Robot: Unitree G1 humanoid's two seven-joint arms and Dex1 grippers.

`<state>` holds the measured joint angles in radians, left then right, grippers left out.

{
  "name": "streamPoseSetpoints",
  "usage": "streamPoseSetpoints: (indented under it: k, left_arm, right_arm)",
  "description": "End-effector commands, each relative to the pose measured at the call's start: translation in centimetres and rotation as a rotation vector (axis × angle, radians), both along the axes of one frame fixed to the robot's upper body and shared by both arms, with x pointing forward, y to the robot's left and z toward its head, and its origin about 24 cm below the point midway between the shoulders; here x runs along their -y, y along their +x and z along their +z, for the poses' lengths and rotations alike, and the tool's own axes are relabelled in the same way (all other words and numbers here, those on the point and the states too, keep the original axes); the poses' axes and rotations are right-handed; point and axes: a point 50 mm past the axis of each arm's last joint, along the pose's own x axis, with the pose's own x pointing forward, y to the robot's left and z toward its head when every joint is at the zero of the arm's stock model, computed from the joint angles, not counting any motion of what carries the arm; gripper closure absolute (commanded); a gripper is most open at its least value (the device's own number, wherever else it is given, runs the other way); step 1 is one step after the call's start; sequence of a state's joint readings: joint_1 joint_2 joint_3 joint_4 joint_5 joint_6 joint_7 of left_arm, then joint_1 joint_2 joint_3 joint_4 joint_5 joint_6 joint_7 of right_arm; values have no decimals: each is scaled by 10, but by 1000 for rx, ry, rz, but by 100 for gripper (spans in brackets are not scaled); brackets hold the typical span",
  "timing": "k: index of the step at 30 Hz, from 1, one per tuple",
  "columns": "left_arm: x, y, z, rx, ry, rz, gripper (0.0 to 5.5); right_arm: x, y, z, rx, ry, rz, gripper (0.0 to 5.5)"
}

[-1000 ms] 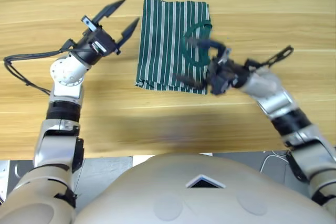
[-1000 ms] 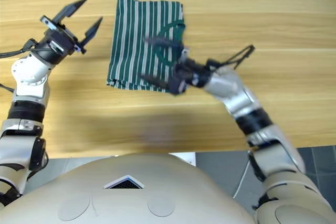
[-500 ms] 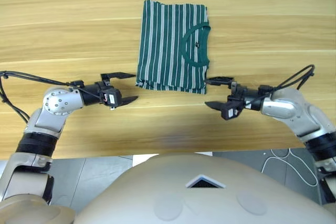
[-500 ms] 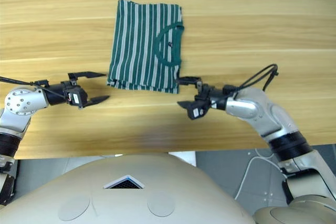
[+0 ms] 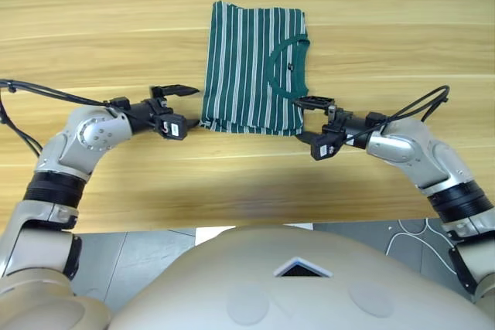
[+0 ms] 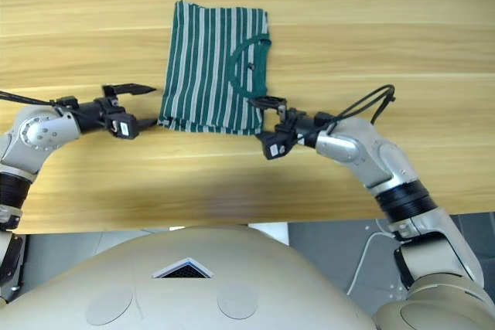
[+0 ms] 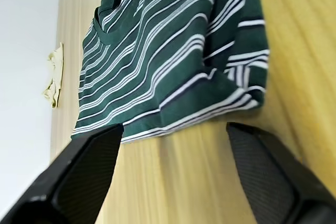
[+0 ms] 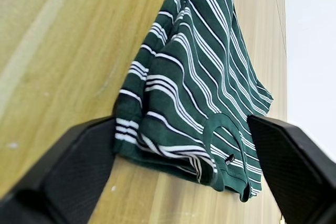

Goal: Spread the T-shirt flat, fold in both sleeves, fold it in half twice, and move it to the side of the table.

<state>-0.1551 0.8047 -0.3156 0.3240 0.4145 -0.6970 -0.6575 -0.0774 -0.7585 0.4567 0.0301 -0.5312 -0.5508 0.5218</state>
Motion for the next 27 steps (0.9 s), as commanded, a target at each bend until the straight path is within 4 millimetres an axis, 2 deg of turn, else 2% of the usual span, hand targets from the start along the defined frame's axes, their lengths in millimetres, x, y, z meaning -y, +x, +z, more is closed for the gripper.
streamPoseSetpoints:
  k: [1,10,14,18,23,27]
  left_arm:
    - [2,-17,-25,-118,86,-57,178]
    - [-3,-25,-30,-164,114,-81,178]
    - [-4,-27,-28,-176,120,-89,178]
    - [-2,-29,-23,-181,120,-104,178]
    - [0,-30,-21,-197,119,-117,178]
    - [1,-29,-19,-191,115,-124,252]
  right_arm:
    - [13,-16,-37,-149,-163,-34,174]
    - [14,-11,-40,-143,-161,-65,332]
    - [13,-9,-41,-137,-158,-74,434]
    - [12,-9,-41,-135,-153,-73,513]
    - [11,-10,-40,-134,-146,-69,540]
    - [11,-10,-40,-133,-143,-69,541]
